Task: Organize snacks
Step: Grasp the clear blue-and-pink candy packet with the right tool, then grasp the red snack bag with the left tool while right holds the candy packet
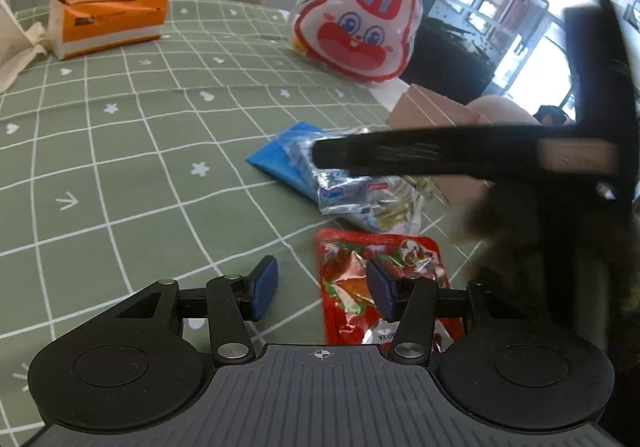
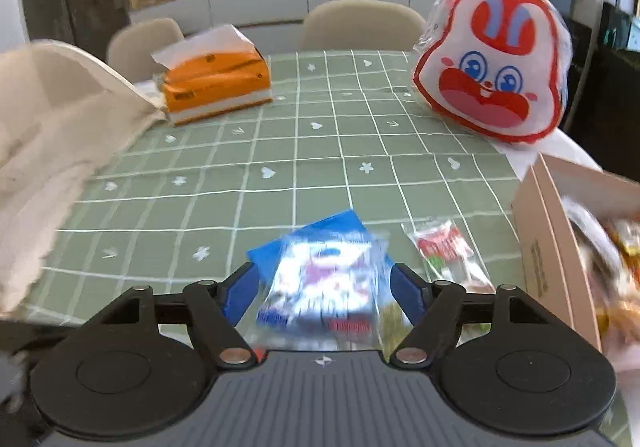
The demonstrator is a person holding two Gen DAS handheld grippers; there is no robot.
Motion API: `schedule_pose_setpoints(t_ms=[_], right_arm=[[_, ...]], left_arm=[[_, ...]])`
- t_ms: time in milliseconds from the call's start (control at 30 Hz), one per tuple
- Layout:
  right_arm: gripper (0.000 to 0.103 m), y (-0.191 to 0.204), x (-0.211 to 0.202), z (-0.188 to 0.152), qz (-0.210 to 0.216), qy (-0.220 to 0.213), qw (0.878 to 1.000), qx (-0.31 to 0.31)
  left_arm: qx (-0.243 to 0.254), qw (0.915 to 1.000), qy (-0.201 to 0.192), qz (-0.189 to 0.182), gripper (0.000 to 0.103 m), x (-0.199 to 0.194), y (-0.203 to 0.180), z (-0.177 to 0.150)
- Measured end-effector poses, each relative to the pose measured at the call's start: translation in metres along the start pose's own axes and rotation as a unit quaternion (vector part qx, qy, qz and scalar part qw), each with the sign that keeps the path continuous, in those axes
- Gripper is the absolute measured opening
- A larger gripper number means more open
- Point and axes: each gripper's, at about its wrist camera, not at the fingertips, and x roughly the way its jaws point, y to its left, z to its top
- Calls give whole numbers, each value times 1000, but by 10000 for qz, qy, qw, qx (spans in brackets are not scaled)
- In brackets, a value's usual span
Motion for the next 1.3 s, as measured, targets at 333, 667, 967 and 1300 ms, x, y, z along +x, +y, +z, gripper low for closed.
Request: schedule_pose_setpoints(t_ms=[333, 667, 967, 1300], right_arm=[[61, 2, 20, -2, -150, 348, 9993, 44], [61, -23, -61, -40, -82, 52, 9999, 124], [61, -67, -102, -110, -642, -143, 9960, 601], [77, -79, -110, -129, -740, -458, 9927, 839]], left_arm=[[34, 9998, 104, -145, 55, -1, -4, -1], [-41, 9996, 122, -256, 55, -3, -4, 0], [-11, 9984, 303, -478, 55, 1, -11, -4], [-270, 9968, 276, -698, 55, -9, -7, 4]])
